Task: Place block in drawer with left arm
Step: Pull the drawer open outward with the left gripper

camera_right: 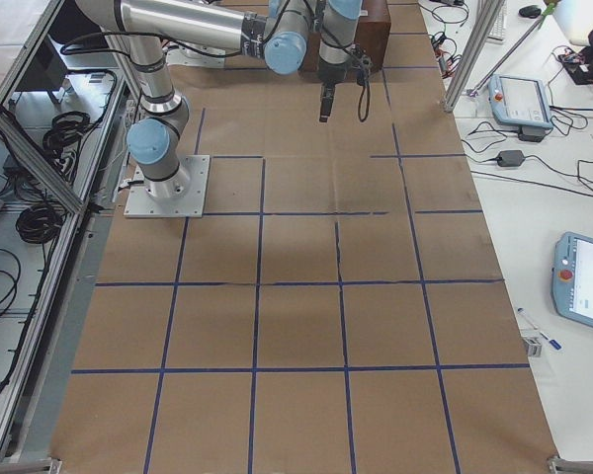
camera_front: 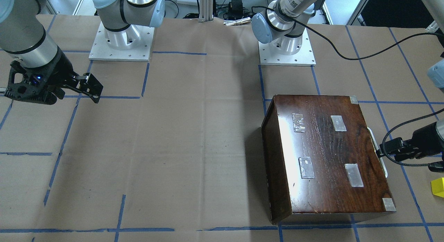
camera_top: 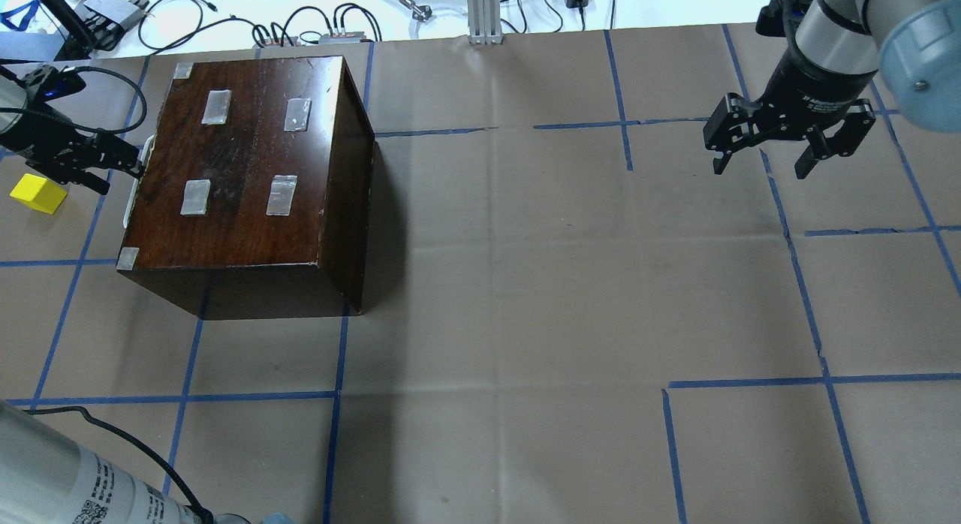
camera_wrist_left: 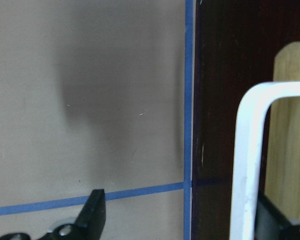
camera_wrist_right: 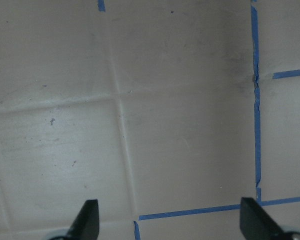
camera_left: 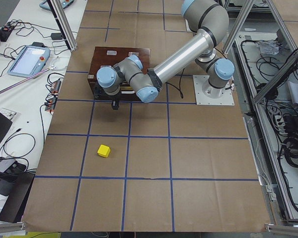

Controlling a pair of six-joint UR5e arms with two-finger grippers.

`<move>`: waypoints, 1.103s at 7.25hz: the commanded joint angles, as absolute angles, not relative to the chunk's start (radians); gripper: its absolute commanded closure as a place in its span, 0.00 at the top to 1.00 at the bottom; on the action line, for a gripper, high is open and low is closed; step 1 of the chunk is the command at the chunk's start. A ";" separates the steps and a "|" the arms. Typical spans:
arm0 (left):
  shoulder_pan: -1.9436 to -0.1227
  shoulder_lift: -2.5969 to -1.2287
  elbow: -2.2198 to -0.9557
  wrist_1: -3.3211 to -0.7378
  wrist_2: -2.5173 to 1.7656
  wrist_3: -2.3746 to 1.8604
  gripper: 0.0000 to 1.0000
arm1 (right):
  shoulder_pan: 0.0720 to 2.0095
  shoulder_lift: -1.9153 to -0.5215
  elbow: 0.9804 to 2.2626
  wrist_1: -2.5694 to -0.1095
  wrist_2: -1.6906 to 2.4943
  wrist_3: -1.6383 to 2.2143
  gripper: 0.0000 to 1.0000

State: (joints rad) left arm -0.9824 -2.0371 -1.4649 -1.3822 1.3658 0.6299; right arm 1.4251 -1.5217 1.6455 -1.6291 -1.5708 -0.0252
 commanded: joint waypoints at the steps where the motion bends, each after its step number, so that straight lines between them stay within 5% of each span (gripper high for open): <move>1: -0.980 -2.039 -1.463 -1.382 1.432 0.634 0.96 | 1.425 -1.520 1.646 -1.629 -1.571 -0.025 1.00; 8: -0.931 -2.063 -1.434 -1.381 1.474 0.635 0.97 | 1.425 -1.522 1.646 -1.629 -1.571 -0.025 1.00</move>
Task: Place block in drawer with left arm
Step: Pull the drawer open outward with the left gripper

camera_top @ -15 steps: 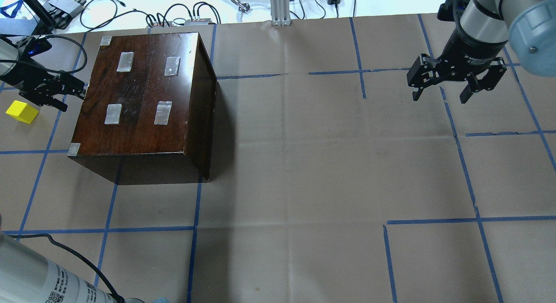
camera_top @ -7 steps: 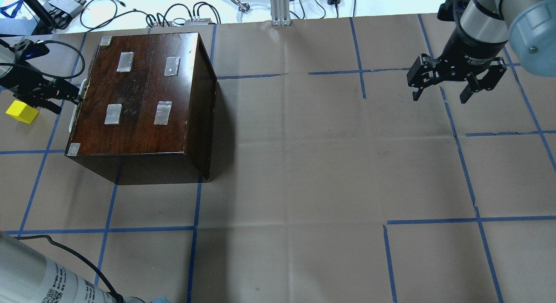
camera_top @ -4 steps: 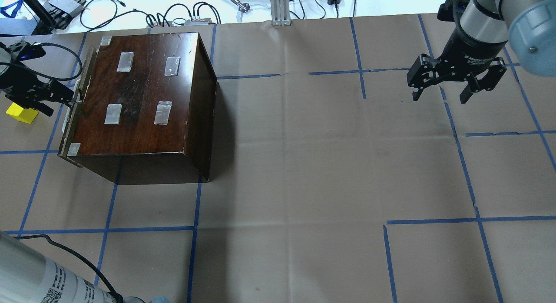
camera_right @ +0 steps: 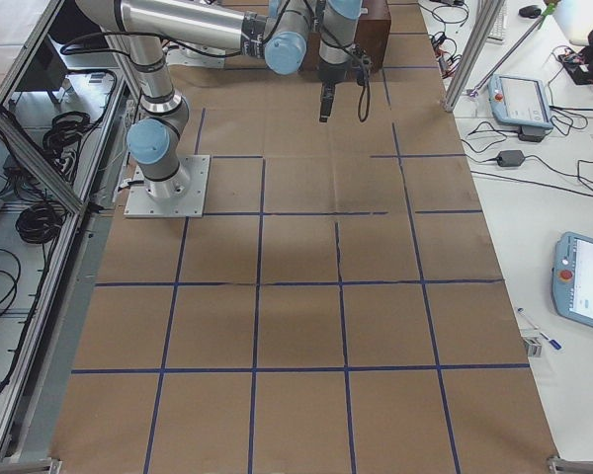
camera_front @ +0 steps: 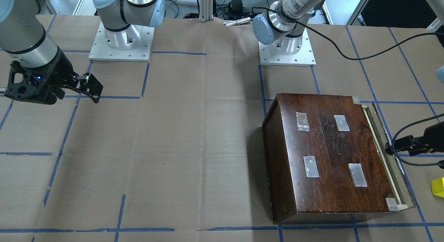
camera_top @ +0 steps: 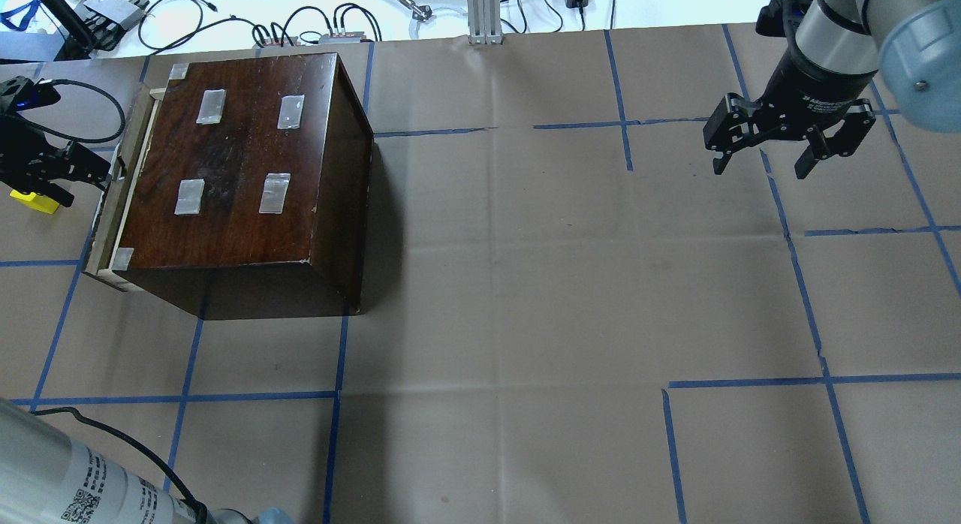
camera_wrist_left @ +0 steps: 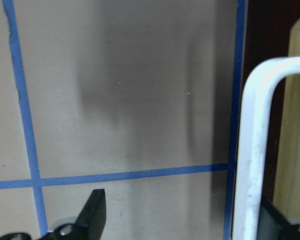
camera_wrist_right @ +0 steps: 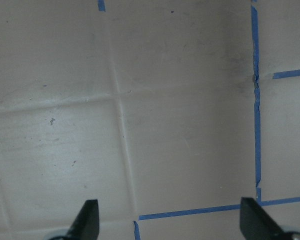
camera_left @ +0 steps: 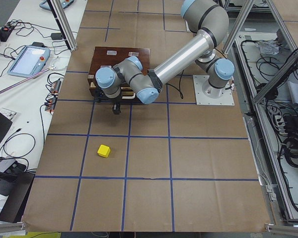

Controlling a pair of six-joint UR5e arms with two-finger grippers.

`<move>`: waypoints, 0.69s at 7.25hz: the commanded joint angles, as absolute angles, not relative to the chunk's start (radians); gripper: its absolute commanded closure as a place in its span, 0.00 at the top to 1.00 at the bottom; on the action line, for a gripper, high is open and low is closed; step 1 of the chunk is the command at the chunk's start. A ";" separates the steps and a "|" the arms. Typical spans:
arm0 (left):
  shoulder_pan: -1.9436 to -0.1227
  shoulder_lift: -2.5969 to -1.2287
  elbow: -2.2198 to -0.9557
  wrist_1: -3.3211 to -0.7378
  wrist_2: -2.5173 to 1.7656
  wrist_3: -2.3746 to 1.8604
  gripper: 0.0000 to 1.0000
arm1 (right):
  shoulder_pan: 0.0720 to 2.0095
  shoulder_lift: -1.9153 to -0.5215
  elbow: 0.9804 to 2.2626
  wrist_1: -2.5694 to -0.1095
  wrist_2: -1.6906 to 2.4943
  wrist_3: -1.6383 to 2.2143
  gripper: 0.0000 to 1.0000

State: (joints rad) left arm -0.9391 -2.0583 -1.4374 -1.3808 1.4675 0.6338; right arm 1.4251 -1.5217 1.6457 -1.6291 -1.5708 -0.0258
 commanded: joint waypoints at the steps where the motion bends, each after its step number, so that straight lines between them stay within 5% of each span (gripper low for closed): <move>1: -0.927 -2.065 -1.428 -1.381 1.497 0.634 0.97 | 1.425 -1.522 1.646 -1.629 -1.571 -0.026 1.00; 5: -0.922 -2.072 -1.405 -1.381 1.528 0.637 0.97 | 1.425 -1.522 1.646 -1.629 -1.571 -0.026 1.00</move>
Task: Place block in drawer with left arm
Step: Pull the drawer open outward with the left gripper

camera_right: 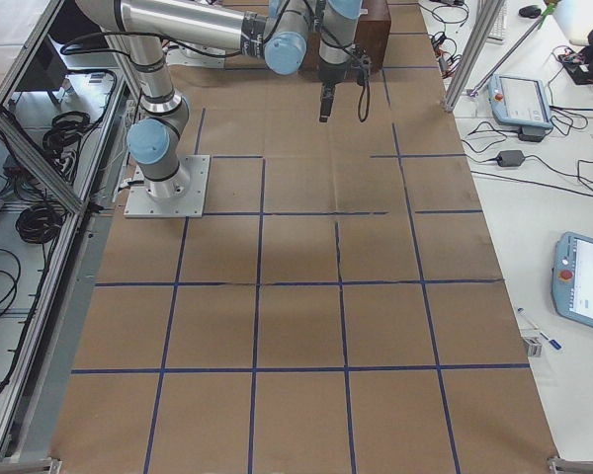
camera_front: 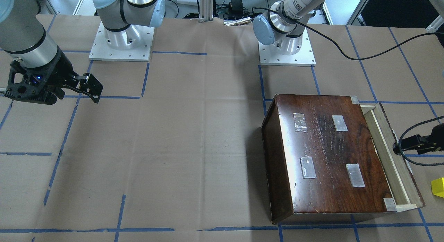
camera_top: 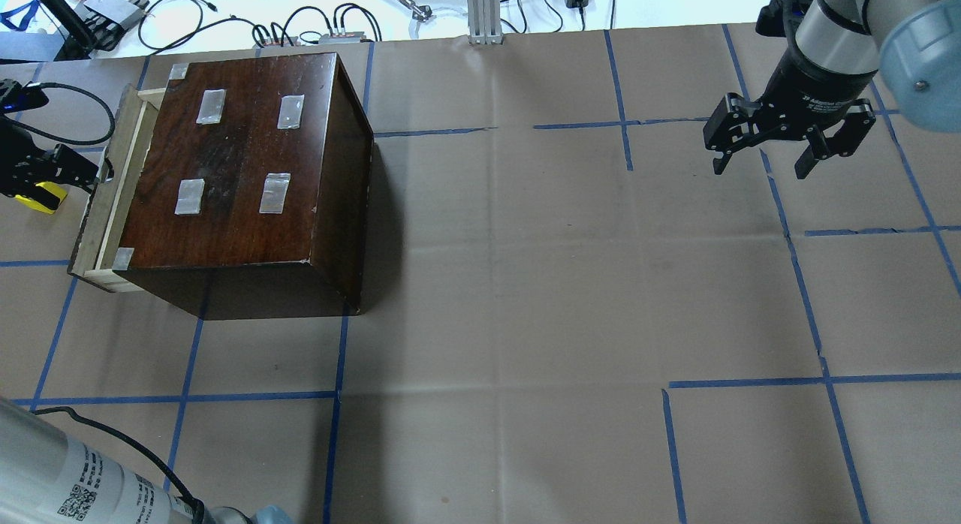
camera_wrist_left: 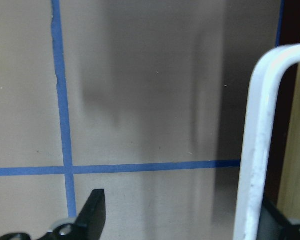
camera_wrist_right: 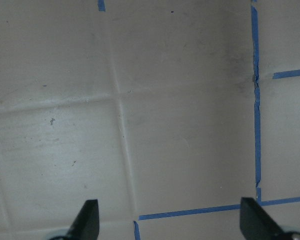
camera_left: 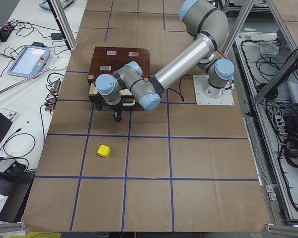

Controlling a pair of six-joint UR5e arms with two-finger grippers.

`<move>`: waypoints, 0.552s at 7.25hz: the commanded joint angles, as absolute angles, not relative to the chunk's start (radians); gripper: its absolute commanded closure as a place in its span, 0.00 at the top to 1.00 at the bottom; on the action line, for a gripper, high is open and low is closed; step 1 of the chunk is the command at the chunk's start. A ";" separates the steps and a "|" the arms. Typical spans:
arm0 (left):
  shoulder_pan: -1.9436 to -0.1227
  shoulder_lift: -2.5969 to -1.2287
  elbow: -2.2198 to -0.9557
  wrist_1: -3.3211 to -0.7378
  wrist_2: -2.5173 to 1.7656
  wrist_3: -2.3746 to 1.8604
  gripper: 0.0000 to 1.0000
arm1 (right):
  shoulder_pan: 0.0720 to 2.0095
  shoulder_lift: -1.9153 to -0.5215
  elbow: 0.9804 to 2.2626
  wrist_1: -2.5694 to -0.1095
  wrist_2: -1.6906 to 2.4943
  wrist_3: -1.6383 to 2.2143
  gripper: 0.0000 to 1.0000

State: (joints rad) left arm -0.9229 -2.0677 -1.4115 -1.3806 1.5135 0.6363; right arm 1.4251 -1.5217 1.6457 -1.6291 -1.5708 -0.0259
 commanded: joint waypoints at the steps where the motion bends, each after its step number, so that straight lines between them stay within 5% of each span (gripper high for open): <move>1: -0.922 -2.075 -1.401 -1.381 1.542 0.637 0.97 | 1.425 -1.522 1.646 -1.629 -1.571 -0.026 1.00; 4: -0.902 -2.082 -1.394 -1.381 1.551 0.656 0.97 | 1.425 -1.522 1.644 -1.629 -1.571 -0.025 1.00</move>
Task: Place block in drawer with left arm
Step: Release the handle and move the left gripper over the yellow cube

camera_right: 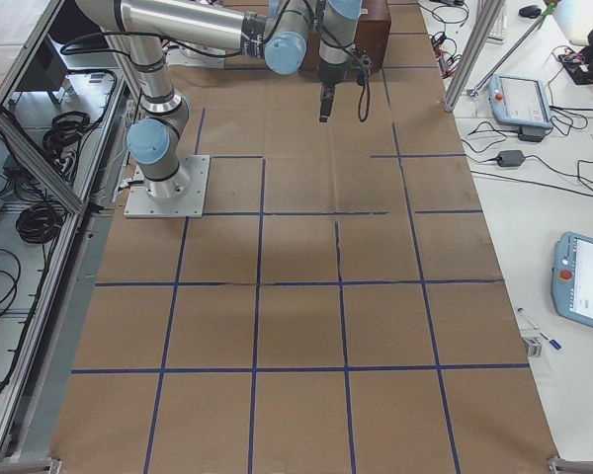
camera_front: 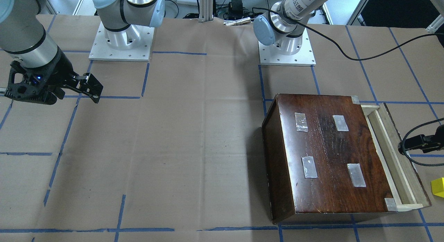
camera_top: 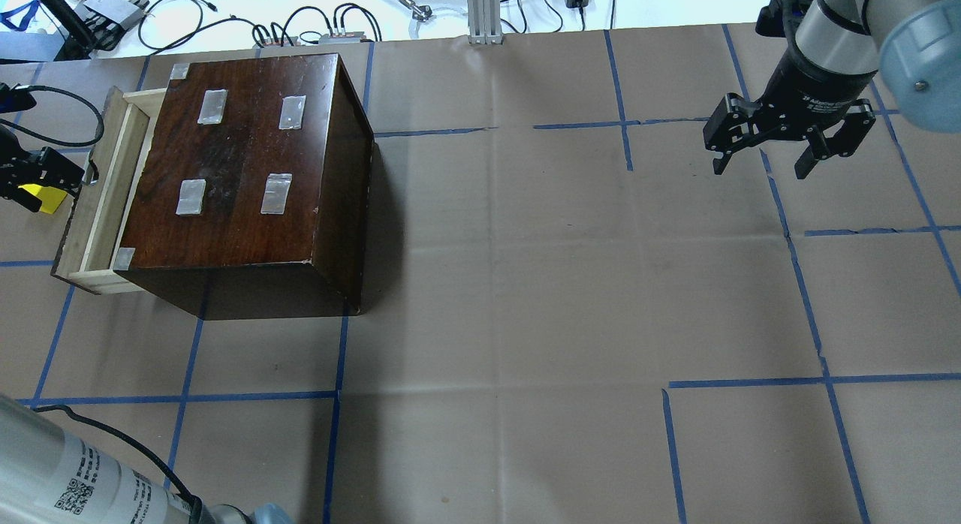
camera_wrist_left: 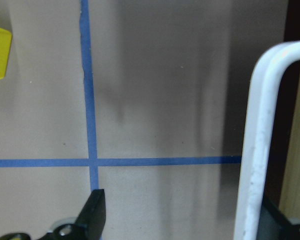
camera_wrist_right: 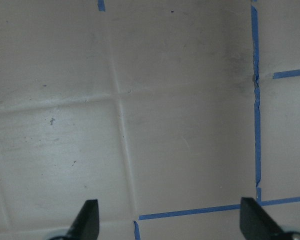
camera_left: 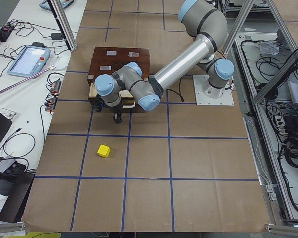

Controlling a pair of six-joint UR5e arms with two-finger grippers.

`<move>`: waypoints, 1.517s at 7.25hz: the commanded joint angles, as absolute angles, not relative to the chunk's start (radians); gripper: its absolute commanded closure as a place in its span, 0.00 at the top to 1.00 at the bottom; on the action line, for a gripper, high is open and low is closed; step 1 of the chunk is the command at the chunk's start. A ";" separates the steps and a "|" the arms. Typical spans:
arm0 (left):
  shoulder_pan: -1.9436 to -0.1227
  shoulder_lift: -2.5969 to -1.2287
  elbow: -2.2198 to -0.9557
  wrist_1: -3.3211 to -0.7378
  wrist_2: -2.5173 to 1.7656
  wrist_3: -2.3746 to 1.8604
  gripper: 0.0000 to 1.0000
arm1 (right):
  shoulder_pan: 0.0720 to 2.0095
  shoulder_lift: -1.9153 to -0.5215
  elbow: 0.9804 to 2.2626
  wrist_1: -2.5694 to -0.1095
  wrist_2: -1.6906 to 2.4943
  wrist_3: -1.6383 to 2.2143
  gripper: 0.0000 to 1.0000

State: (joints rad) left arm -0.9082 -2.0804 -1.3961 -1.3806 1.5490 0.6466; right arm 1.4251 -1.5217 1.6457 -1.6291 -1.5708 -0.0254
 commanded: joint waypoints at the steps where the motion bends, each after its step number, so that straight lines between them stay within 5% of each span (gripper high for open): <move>1: -0.900 -2.083 -1.393 -1.381 1.552 0.658 0.97 | 1.425 -1.522 1.646 -1.629 -1.571 -0.026 1.00; 11: -0.879 -2.095 -1.362 -1.379 1.586 0.673 0.98 | 1.425 -1.522 1.644 -1.629 -1.571 -0.026 1.00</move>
State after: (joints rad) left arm -0.8800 -2.0965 -1.3638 -1.3785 1.5858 0.6725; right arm 1.4251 -1.5217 1.6457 -1.6291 -1.5708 -0.0259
